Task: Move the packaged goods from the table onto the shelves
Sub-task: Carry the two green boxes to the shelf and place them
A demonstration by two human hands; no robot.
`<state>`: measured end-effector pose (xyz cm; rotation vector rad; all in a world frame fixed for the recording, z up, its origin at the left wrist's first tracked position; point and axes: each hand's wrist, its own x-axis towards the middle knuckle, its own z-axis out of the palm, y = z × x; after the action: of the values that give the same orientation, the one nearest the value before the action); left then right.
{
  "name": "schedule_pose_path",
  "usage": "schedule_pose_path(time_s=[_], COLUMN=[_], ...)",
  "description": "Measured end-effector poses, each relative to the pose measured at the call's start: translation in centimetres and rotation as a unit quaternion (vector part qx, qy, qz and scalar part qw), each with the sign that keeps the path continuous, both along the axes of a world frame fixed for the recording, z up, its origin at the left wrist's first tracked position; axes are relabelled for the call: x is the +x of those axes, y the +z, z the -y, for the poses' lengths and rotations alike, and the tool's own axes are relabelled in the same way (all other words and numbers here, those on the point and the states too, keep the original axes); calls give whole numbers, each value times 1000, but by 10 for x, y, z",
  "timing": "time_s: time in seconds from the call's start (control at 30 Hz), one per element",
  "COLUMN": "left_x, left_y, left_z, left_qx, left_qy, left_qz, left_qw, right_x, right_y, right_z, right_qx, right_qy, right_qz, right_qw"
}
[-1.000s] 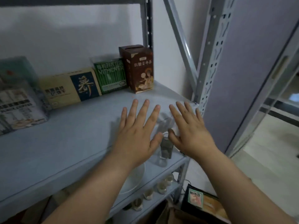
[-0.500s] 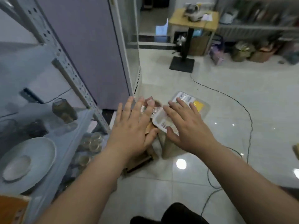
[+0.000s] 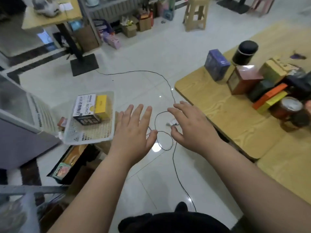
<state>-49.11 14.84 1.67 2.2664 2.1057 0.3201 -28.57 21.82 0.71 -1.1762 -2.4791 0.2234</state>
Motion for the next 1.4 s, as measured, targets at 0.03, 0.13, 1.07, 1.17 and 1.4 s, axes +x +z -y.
schedule_pose_path(time_s=[0.03,0.13,1.07,1.17,1.4], left_x=[24,89,285,290,327], left_y=[-1,-5,-30,-35,-39], left_z=[-11,-36,-297,-326,-394], left_qx=[2,-5,-66,-81,-93], left_qy=[-19,-75,-460,-465,-438], left_qz=[4,11,-12,-5,11], left_qw=[1000,997,886,882,894], right_x=[26,93,248,242,278], right_y=[0,-2,-19,-30,-45], right_z=[-3,-4,-95,-119,-182], right_qx=[1,-13,-165,-178,-179], right_qy=[-25,-95,-463,-477,-482], right_qz=[-2,1,58,46,22], right_qw=[1000,995,869,860,857])
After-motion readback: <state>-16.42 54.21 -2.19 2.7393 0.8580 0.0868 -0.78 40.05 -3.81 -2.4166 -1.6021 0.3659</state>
